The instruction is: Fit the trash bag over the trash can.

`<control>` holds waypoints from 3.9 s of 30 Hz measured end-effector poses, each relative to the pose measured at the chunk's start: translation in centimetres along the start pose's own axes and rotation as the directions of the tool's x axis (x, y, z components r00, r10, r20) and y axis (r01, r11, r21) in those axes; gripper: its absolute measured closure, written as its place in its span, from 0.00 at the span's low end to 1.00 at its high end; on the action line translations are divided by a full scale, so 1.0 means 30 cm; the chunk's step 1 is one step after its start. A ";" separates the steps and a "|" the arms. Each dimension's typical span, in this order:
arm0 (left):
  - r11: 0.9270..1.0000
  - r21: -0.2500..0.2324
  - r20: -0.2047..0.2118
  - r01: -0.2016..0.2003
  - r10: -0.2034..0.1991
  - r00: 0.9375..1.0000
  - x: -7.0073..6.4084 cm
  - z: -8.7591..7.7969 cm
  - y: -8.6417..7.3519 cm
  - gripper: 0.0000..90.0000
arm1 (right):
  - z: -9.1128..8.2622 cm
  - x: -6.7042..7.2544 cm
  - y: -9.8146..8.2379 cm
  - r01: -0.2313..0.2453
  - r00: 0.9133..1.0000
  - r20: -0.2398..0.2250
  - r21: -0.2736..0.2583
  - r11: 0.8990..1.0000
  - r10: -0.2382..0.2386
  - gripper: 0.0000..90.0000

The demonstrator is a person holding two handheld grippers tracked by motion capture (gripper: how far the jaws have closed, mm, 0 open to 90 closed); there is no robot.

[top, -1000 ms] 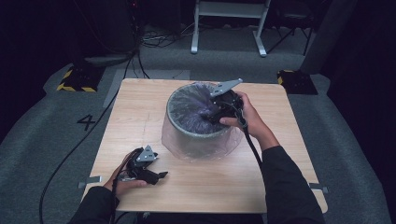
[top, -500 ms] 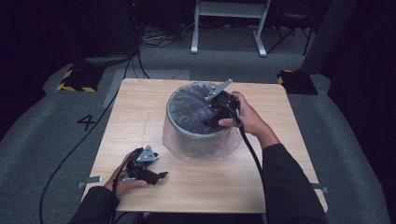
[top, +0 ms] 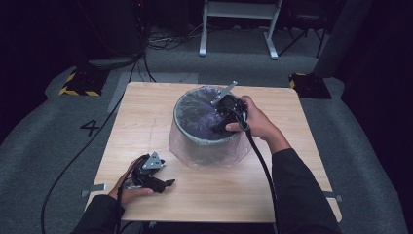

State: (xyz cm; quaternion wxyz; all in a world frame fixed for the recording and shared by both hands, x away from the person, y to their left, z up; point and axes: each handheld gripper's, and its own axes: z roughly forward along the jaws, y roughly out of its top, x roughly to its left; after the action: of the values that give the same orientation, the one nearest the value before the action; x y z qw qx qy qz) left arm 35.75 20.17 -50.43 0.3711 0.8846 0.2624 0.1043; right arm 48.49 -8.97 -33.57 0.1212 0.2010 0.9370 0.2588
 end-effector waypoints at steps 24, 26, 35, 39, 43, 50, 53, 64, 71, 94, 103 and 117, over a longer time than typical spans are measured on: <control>1.000 0.000 0.000 0.000 0.000 1.000 0.000 0.000 0.000 0.16 | -0.129 0.007 -0.069 -0.052 0.996 0.058 -0.225 0.973 0.067 0.23; 1.000 0.000 0.000 0.000 0.000 1.000 0.000 0.000 0.000 0.16 | -0.148 0.015 -0.082 -0.052 0.996 0.056 -0.252 0.966 0.068 0.22; 1.000 0.000 0.001 0.000 0.000 1.000 0.000 0.000 0.000 0.16 | -0.220 0.031 -0.140 -0.048 0.993 0.085 -0.339 0.940 0.081 0.21; 1.000 0.000 0.001 0.000 0.000 1.000 0.000 0.000 0.000 0.16 | -0.243 0.032 -0.164 -0.062 0.991 0.092 -0.361 0.931 0.102 0.21; 1.000 0.000 0.001 0.000 0.000 1.000 0.000 0.000 0.000 0.16 | -0.266 0.038 -0.185 -0.054 0.987 0.118 -0.387 0.921 0.107 0.21; 1.000 0.000 0.001 0.000 0.000 1.000 0.000 0.000 0.000 0.16 | -0.306 0.054 -0.233 -0.049 0.983 0.140 -0.408 0.912 0.116 0.22; 1.000 0.000 0.001 0.000 0.000 1.000 0.000 0.000 0.000 0.16 | -0.316 0.062 -0.252 -0.040 0.981 0.156 -0.403 0.914 0.112 0.22; 1.000 0.000 0.001 0.001 -0.001 1.000 0.000 0.000 0.000 0.16 | -0.333 0.084 -0.340 -0.024 0.965 0.231 -0.390 0.921 0.122 0.21; 1.000 0.000 0.001 0.002 -0.002 1.000 0.000 0.000 0.000 0.16 | -0.329 0.085 -0.402 -0.040 0.958 0.247 -0.396 0.917 0.148 0.22; 1.000 0.001 0.000 0.004 -0.004 1.000 0.000 0.000 0.001 0.16 | -0.199 0.048 -0.579 -0.119 0.934 0.303 -0.236 0.964 0.190 0.20; 1.000 0.001 0.000 0.003 -0.003 1.000 0.000 0.000 0.001 0.16 | -0.128 0.055 -0.636 -0.149 0.931 0.308 -0.164 0.975 0.194 0.20; 1.000 0.001 0.000 0.003 -0.003 1.000 0.000 0.000 0.001 0.16 | -0.033 0.078 -0.732 -0.188 0.934 0.294 -0.079 0.979 0.203 0.20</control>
State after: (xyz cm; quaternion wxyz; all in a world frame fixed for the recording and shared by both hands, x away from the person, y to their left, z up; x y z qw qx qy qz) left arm 35.76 20.15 -50.42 0.3706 0.8845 0.2639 0.1036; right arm 39.17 -25.61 -44.76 0.2409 0.3269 0.8764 0.2589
